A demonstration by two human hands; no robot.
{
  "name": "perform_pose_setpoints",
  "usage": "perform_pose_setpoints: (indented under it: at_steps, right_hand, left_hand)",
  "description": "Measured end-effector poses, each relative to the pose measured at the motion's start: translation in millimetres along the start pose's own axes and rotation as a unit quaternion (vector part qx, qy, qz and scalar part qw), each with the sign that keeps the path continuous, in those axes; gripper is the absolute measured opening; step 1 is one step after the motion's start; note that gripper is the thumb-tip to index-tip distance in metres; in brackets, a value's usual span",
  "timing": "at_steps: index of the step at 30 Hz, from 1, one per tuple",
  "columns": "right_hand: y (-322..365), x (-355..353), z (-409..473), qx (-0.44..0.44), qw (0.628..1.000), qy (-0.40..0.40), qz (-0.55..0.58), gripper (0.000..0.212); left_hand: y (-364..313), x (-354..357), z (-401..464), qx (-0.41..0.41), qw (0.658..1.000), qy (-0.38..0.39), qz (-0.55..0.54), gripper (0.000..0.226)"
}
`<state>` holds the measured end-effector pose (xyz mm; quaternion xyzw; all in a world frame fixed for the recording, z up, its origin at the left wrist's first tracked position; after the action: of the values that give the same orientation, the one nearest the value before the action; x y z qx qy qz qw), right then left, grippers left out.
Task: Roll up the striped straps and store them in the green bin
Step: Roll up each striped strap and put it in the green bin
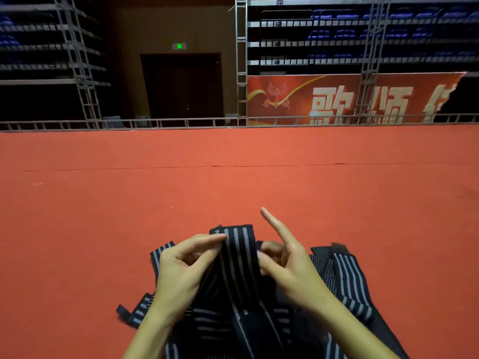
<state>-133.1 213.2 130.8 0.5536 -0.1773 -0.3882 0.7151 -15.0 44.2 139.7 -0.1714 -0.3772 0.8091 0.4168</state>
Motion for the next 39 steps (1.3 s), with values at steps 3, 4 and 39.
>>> perform_pose_setpoints:
  at_steps: [3, 4, 39]
  right_hand:
    - [6, 2, -3, -0.004, 1.0, -0.008, 0.01, 0.089]
    - [14, 1, -2, -0.016, 1.0, -0.021, 0.017, 0.089]
    - [105, 10, -33, -0.055, 0.998, 0.013, 0.013, 0.095]
  left_hand:
    - [-4, -4, -6, -0.005, 1.0, 0.025, 0.011, 0.029]
    - [-5, -6, -10, -0.007, 0.999, 0.033, 0.012, 0.029]
    - [-79, -12, -17, 0.045, 0.999, 0.009, 0.013, 0.035]
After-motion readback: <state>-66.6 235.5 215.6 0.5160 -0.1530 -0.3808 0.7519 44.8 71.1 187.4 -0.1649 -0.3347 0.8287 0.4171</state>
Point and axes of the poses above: each hand's wrist, its own z-axis towards the middle knuckle, its own x-axis out of the palm, y = z × x, the point moved 10 cm from there along z, towards the middle knuckle, and after that the axes turned 10 degrees about x, right-handed, at the moved point
